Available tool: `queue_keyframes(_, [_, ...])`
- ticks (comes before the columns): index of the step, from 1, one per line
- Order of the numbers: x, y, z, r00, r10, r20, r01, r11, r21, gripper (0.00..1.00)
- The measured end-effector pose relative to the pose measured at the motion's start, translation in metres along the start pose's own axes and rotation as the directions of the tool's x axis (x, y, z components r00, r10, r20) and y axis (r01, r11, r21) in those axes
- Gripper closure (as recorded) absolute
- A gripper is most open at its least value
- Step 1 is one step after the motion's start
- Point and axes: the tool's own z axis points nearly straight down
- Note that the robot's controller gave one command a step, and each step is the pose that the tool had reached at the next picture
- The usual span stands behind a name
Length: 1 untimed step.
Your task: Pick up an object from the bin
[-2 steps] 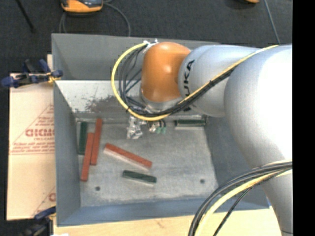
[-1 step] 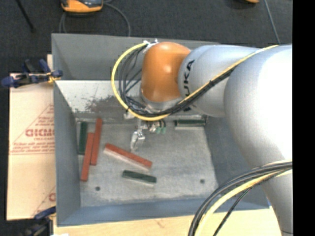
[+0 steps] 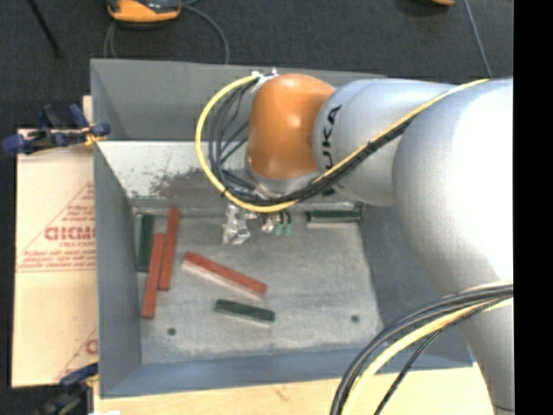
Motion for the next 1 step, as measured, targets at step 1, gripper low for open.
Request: queue_keyframes(1, [0.0,0.0,0.0,1.0,0.0,0.0,0.0,1.0,0.0,0.0])
